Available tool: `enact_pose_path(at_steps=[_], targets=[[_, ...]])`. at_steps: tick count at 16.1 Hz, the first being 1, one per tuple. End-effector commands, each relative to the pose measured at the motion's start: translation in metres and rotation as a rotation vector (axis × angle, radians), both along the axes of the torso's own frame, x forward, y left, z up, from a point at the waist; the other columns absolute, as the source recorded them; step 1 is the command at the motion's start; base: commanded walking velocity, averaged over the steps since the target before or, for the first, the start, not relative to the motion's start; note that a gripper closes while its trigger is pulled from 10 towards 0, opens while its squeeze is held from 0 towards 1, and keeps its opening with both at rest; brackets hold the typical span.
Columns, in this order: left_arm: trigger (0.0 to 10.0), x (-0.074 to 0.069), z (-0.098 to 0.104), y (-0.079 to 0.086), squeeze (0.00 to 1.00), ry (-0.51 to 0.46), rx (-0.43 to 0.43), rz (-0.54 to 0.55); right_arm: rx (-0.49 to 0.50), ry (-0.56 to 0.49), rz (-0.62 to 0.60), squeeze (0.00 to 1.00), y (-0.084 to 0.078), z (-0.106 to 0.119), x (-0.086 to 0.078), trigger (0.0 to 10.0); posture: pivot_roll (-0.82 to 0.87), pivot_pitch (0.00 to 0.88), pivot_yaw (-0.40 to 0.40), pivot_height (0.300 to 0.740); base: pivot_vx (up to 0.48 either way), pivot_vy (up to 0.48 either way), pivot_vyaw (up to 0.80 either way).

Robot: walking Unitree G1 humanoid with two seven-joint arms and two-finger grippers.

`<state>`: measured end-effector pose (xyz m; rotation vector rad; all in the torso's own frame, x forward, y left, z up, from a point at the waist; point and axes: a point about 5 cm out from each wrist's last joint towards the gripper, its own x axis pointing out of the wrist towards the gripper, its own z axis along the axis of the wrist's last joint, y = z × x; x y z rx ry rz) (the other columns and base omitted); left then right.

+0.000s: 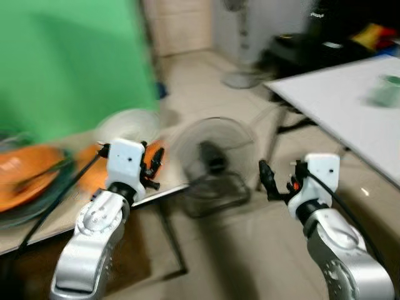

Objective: Setting the table

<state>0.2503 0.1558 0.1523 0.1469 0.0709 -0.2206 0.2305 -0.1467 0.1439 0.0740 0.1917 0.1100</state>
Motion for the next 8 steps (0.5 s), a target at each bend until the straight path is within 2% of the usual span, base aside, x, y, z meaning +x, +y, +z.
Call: enact_pose_path(at_steps=[1,3,5,8], targets=[[10.0,0.002,0.002,0.006,0.00,-0.012,0.016,0.029,0.015,-0.056,-0.016,1.00,0.001,0.009,0.005,10.0,0.08,0.000,0.050,0.740,0.000,0.000,0.00],[10.0,0.003,0.006,0.005,0.00,-0.028,0.013,0.033,0.013,-0.080,-0.046,1.00,-0.002,0.011,0.008,10.0,0.08,0.000,0.050,0.740,0.000,0.000,0.00],[10.0,0.004,0.009,0.005,0.00,-0.048,0.018,0.034,0.061,-0.037,0.020,1.00,0.003,0.008,0.007,10.0,0.08,0.000,0.050,0.740,0.000,0.000,0.00],[10.0,0.006,0.011,0.006,0.00,-0.059,0.020,0.047,0.068,-0.043,0.070,1.00,0.008,0.009,0.006,10.0,0.08,0.000,0.049,0.740,0.000,0.000,0.00]])
